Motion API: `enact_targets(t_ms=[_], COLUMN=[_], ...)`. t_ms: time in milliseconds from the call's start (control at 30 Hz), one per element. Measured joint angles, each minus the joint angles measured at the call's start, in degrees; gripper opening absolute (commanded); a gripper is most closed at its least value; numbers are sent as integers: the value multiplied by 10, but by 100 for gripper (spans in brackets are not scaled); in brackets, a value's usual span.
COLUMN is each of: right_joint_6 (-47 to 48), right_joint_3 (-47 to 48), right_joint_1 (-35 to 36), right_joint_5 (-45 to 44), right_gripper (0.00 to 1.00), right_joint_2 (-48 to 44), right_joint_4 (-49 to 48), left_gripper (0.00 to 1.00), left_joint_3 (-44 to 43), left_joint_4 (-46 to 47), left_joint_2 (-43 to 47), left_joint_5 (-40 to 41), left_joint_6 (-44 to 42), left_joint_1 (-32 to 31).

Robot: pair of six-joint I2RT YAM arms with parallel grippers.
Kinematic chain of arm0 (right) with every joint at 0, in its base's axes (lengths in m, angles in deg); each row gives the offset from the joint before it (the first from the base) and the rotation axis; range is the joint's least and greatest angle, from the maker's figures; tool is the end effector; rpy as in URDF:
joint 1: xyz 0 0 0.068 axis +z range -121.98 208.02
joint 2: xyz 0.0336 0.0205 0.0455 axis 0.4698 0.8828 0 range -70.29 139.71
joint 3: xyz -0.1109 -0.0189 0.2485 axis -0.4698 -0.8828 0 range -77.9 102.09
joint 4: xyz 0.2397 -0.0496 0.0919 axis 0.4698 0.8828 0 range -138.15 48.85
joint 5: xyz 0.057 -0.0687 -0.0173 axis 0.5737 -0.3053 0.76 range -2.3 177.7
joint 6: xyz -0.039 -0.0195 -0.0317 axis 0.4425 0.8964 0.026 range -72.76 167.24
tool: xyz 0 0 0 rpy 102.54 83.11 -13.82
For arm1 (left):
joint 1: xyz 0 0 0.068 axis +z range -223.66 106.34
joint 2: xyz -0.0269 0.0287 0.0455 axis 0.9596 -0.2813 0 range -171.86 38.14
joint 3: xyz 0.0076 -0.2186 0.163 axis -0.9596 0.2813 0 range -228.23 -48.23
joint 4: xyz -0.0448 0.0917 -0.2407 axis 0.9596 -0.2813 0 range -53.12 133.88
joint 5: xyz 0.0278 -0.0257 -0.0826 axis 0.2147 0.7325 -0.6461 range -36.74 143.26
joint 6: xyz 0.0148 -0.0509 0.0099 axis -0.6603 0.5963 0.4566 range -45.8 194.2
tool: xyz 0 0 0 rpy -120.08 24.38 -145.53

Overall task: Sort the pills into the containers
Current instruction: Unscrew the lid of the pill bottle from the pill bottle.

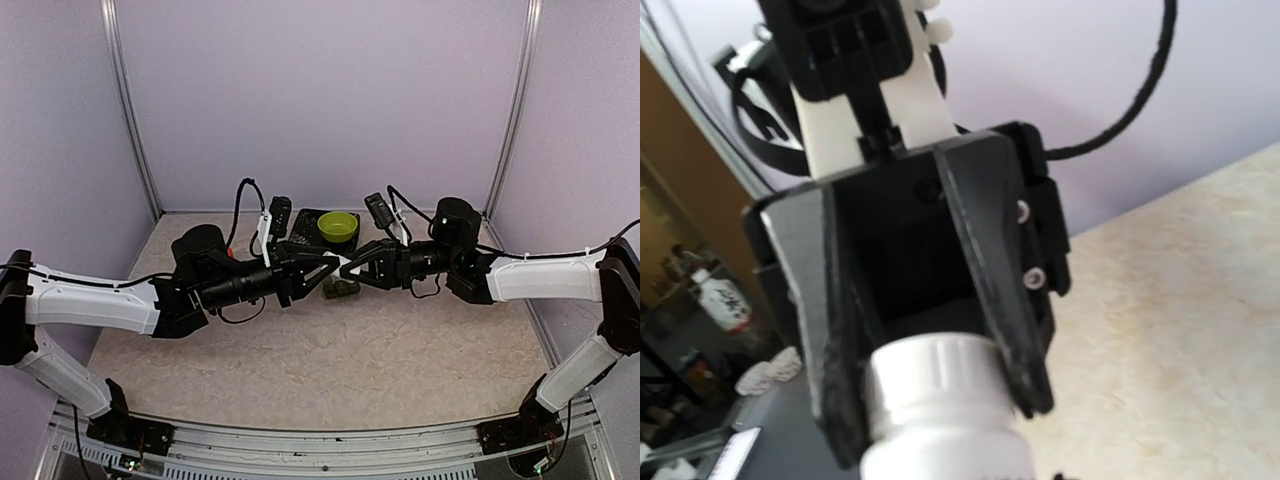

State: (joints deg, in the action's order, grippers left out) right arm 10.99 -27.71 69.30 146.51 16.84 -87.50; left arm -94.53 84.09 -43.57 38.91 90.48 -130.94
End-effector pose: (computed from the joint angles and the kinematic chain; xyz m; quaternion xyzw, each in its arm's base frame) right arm 0.2287 0.2413 0.2817 -0.3805 0.5868 0.6587 0.2776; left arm 0.1679 -0.2777 0.2908 0.3213 0.5968 -0.5050 0.5344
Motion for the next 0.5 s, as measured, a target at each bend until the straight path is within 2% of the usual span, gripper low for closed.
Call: enact_targets(t_ms=[233,500], right_joint_6=[51,75], right_joint_3=[0,0], right_joint_1=[0,0], right_joint_5=[-25,-49], right_gripper=[10,0], right_joint_2=[-3,-11], right_joint_4=[62,80], left_gripper=[30,30], left_joint_3=[-6,-18], left_joint_4=[-24,-24], left_joint_2=[-13,-25], left_joint_5=[16,31], left_joint_6=[33,77], left_joint_1=[2,2])
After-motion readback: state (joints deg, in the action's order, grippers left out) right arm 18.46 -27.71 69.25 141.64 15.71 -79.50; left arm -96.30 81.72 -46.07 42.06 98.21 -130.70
